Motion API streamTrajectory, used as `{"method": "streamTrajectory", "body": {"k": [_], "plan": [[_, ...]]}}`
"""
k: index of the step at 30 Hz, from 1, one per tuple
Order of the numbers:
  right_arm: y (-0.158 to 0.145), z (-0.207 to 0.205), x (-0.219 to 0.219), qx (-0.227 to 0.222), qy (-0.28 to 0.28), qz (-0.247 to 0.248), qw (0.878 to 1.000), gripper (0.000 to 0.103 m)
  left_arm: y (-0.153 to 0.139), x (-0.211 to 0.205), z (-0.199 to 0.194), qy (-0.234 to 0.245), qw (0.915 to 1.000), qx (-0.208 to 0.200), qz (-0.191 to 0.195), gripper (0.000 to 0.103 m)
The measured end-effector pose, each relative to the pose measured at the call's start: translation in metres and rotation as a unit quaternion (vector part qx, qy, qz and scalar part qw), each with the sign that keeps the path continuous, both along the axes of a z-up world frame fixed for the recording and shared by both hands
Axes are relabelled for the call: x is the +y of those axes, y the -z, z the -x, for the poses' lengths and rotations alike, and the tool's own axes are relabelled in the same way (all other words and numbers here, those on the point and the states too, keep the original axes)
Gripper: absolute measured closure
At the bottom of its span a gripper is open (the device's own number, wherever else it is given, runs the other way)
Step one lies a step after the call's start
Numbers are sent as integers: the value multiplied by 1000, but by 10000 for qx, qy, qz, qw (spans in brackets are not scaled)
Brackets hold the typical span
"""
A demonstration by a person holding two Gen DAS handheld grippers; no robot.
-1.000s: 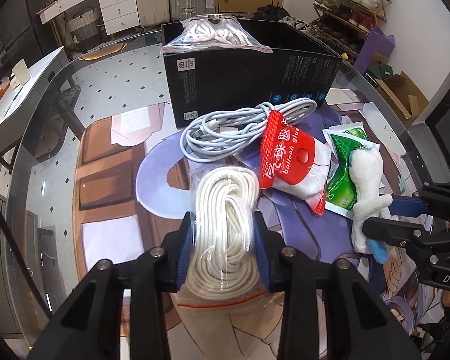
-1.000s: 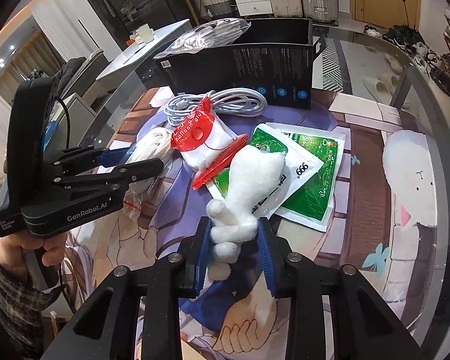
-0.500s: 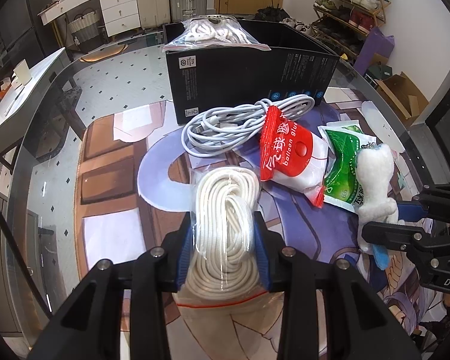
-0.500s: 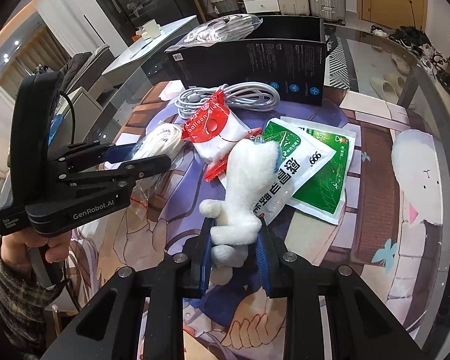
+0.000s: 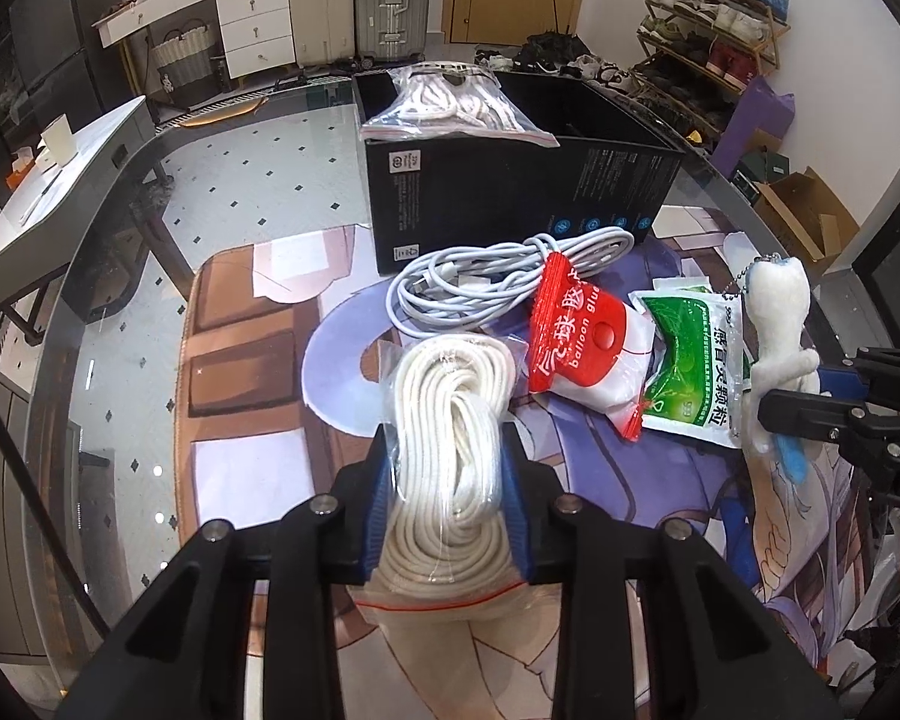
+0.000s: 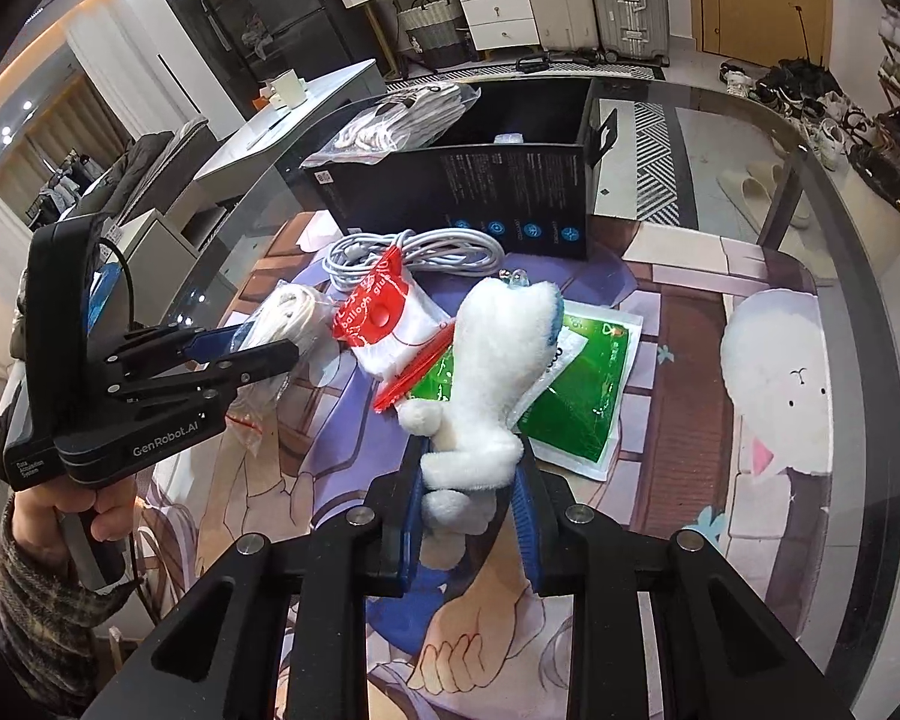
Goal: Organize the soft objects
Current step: 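Lift the plush toy with the right gripper while the left gripper lifts the rope bag toward the black box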
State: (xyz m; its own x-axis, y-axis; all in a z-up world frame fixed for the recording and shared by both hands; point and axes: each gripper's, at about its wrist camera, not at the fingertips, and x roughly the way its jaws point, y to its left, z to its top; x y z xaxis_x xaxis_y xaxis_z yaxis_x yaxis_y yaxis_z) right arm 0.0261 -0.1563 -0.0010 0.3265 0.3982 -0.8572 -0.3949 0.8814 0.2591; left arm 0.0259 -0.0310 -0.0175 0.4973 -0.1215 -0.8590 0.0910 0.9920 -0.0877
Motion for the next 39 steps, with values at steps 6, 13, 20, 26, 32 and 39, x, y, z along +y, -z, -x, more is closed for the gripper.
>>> {"method": "streamTrajectory", "body": {"k": [6,13,20,26,32,39], "plan": [[-9,-7,-3,-101,0,-62,9999,78,-14,4,3,-55,9999,-107,-17,73],[-20,-6,-6,-218,7,-129,9997,78,-26,3,4,-52,9997,-221,-25,73],[-29,-8,-12,-322,64,-143,9994,78,-40,-3,0,-3,9994,-347,-43,73],[-41,-15,-10,-423,32,-165,9990,78,-53,-4,-6,-20,9989,-461,-28,73],[-47,-22,-5,-470,-14,-147,9988,78,-65,-4,-14,-49,9983,-576,14,73],[-53,-32,0,-503,-39,-179,9986,78,-73,-3,-25,-38,9980,-623,-18,73]]}}
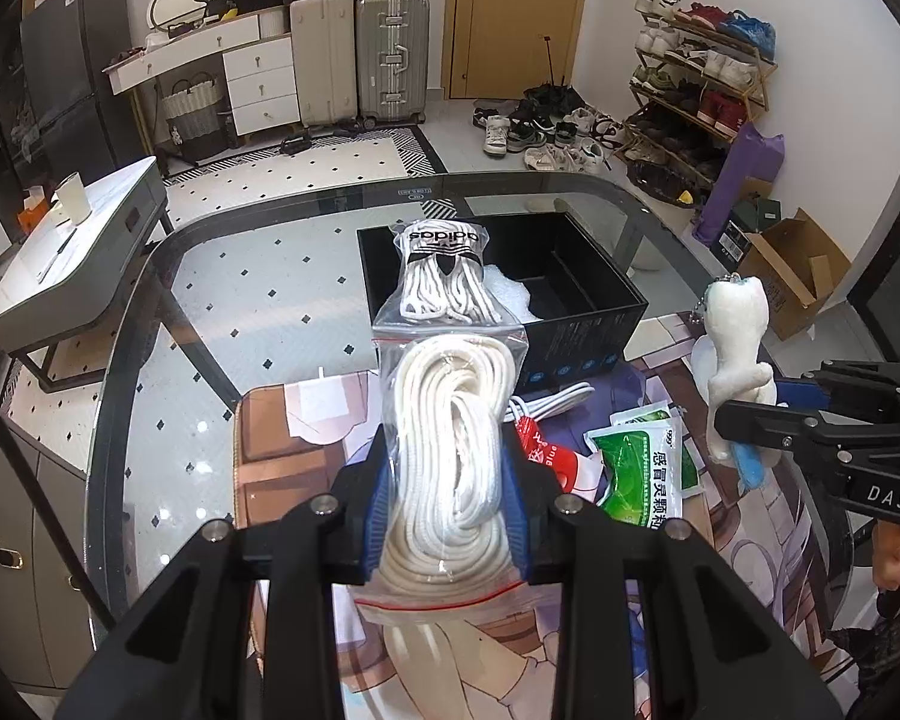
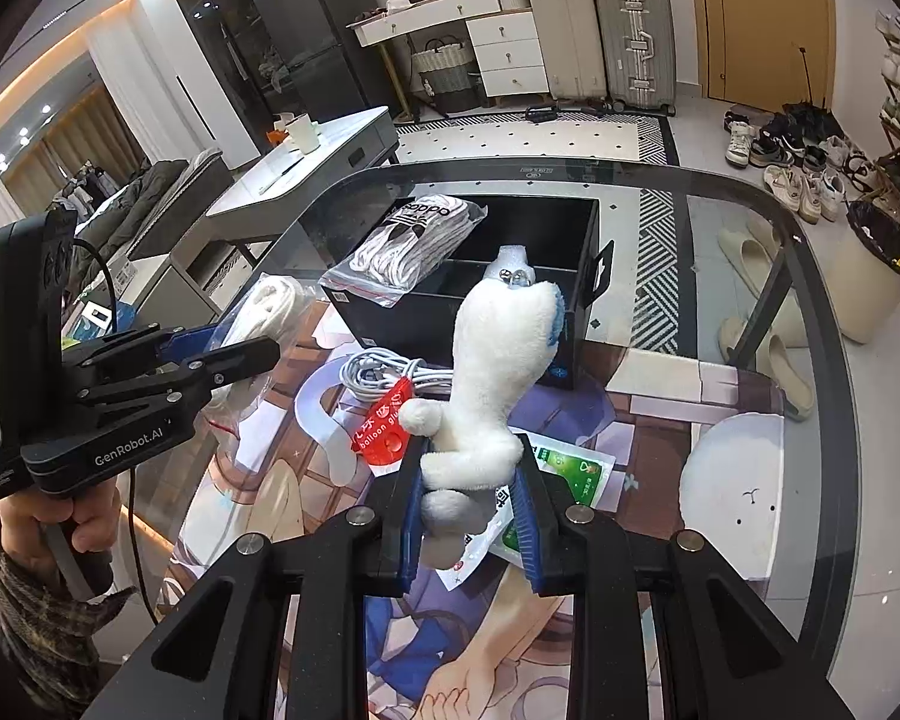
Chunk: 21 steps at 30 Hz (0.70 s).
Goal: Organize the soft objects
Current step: 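Lift the plush toy with the right gripper while the left gripper lifts the rope bag toward the black box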
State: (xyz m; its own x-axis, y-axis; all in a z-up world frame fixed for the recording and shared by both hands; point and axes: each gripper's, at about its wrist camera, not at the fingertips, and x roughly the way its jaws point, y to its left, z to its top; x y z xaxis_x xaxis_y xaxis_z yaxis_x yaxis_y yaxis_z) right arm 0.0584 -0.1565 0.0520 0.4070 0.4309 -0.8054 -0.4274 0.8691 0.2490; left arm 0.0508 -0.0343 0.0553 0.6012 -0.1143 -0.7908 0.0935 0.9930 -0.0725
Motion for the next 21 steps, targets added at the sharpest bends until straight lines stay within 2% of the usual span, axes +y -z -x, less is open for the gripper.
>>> {"method": "streamTrajectory", "body": {"k": [21], "plan": [[-24,-27,9,-158,-65,14,9999,78,-17,2,-23,44,9999,-109,11,73]]}}
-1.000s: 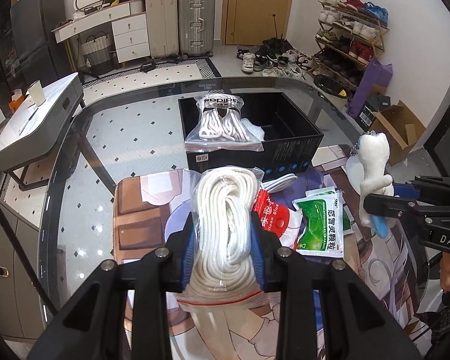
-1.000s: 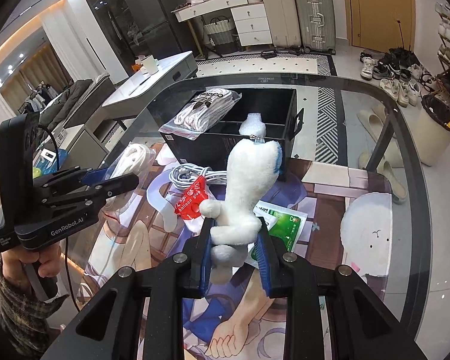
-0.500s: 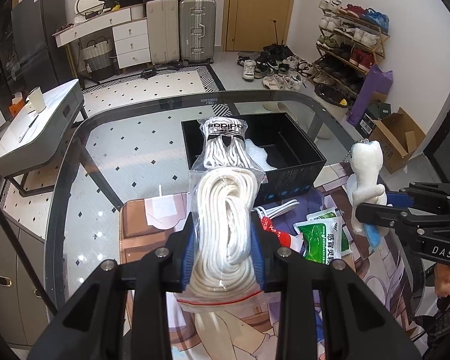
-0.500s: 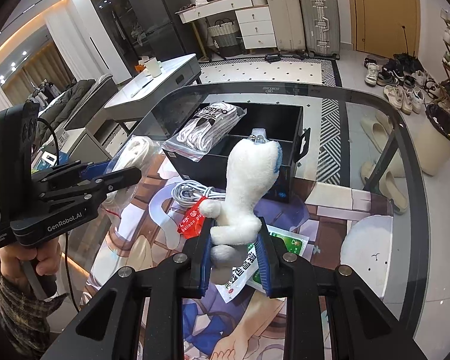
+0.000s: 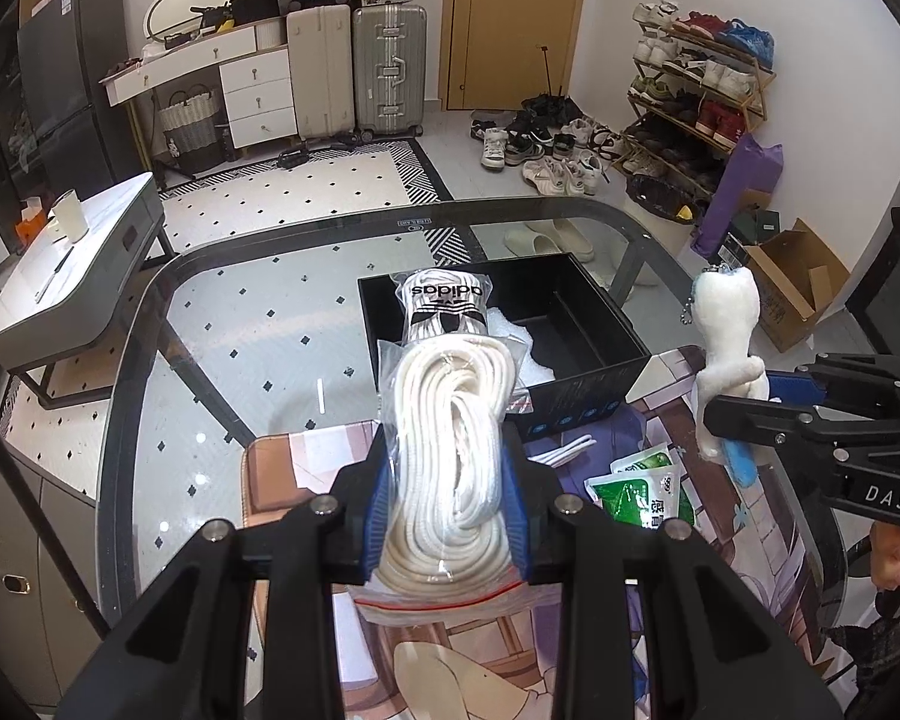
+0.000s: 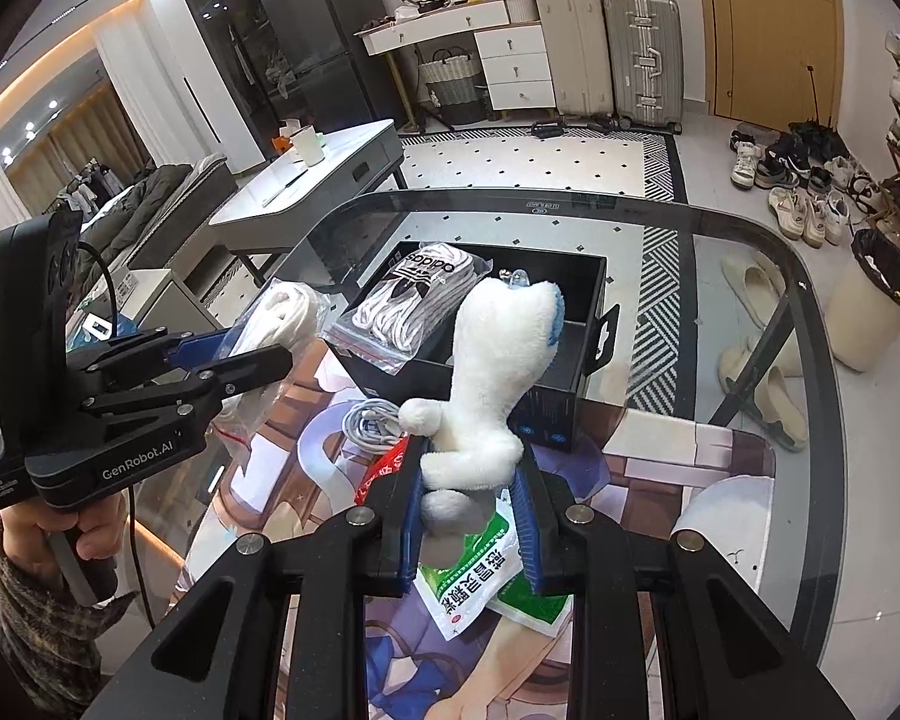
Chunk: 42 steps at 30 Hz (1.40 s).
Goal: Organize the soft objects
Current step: 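Lift the plush toy with the right gripper while the left gripper lifts the rope bag toward the black box, then lower the plush toy into the black box while the left gripper lowers the rope bag in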
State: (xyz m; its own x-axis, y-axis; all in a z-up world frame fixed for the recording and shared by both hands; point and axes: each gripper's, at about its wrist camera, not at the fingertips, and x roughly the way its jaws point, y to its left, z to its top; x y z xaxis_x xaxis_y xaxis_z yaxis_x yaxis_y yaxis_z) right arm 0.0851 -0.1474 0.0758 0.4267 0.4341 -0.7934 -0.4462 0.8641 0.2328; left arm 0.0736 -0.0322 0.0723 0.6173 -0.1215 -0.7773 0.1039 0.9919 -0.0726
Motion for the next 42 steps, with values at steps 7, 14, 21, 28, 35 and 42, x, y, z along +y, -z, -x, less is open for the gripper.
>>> {"method": "streamTrajectory", "body": {"k": [7,14,21,28,35,42], "plan": [[-3,-10,1,-17,5,-7,10000,78,-5,-1,-9,31,10000,-24,-4,73],[-11,-23,7,-50,-30,1,10000,78,-11,3,-16,34,10000,-64,-22,73],[-15,-37,11,-78,-37,29,10000,78,-15,8,-28,28,10000,-85,-24,73],[-15,-52,14,-51,-38,47,10000,78,-14,11,-42,20,10000,-57,-26,73],[-12,-65,17,-17,-52,44,10000,78,-11,10,-53,28,10000,-21,-27,73],[-4,-81,18,64,-69,39,9999,78,-5,7,-72,53,10000,49,-28,73]]}}
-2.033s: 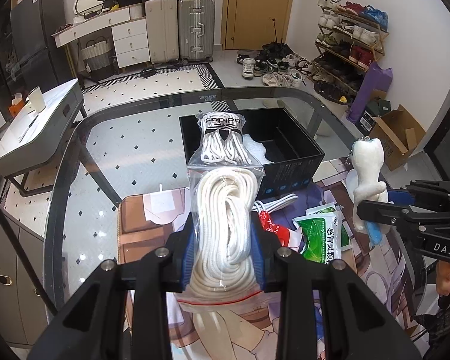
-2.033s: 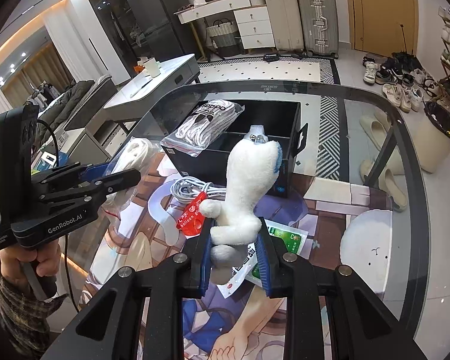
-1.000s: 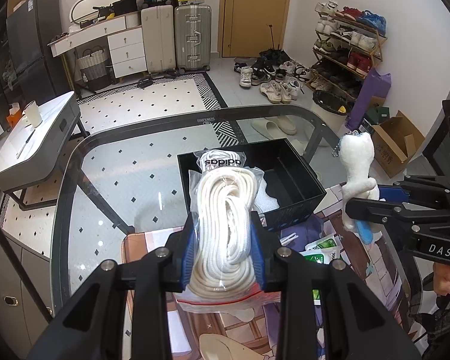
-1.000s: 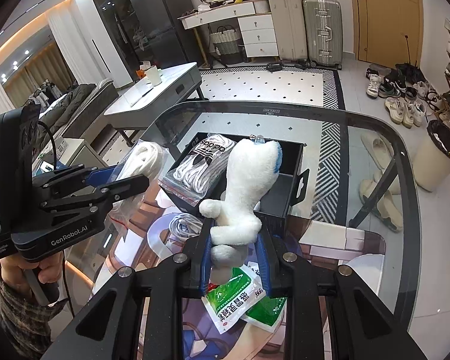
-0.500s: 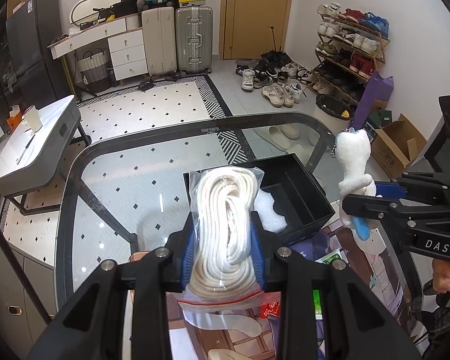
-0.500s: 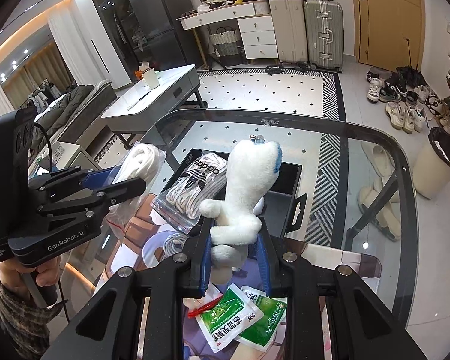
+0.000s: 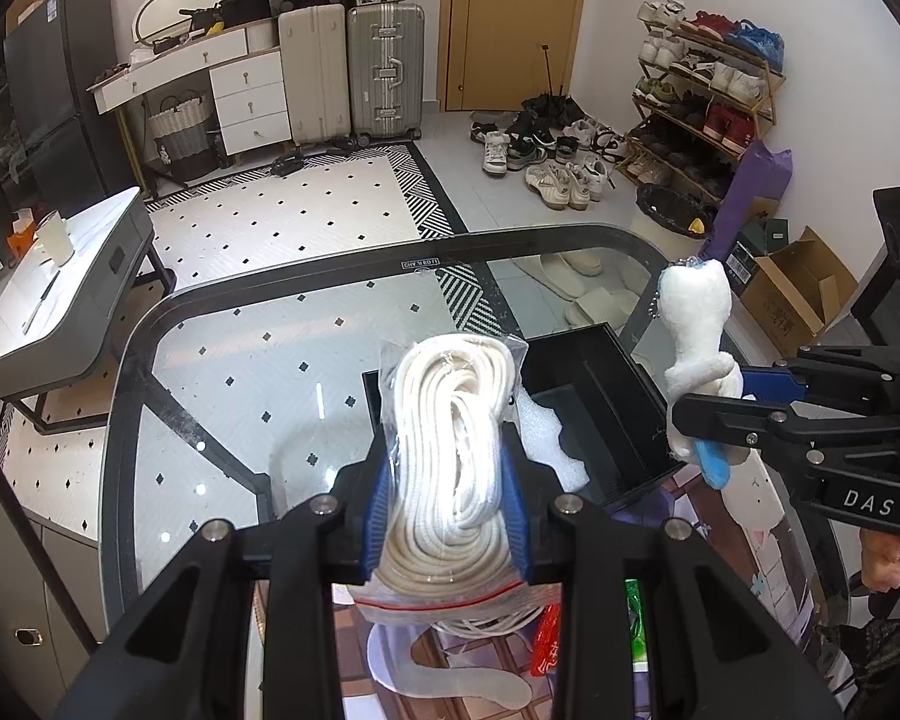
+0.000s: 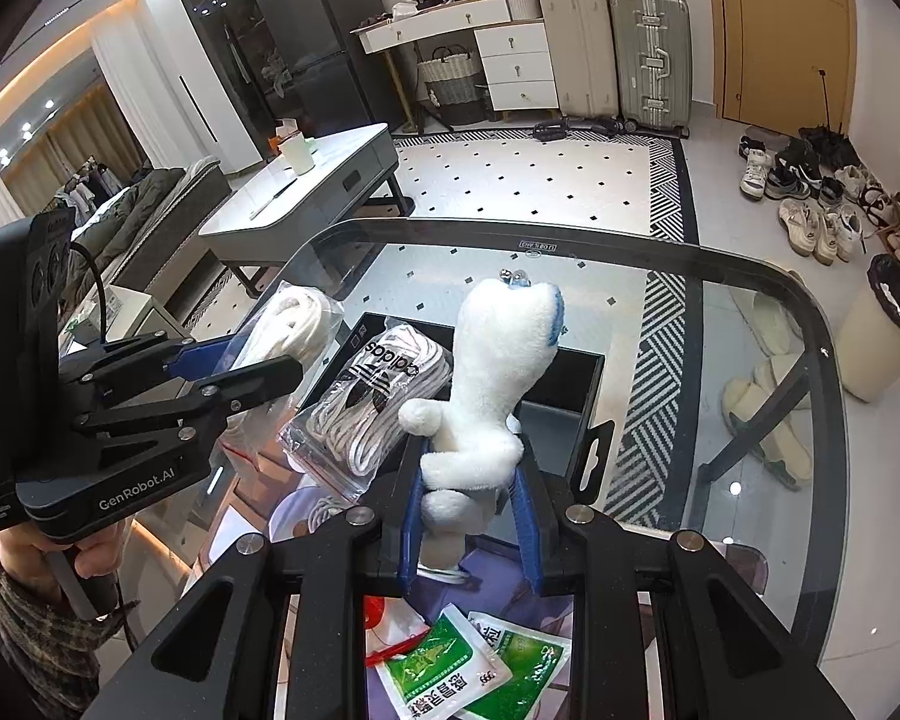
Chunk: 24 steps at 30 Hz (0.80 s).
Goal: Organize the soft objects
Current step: 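Lower the plush toy into the black box while the left gripper lowers the rope bag in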
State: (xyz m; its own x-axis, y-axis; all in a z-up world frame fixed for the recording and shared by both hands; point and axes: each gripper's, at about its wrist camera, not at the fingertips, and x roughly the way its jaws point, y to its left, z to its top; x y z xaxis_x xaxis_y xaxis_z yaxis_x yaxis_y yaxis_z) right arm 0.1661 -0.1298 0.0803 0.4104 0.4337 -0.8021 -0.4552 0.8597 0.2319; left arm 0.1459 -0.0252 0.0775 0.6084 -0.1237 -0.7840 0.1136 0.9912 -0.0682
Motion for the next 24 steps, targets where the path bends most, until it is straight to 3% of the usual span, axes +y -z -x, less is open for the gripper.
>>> {"method": "streamTrajectory", "body": {"k": [24], "plan": [[35,-42,10,331,-57,108,9994,78,45,-16,-39,156,9991,373,115,73]]}}
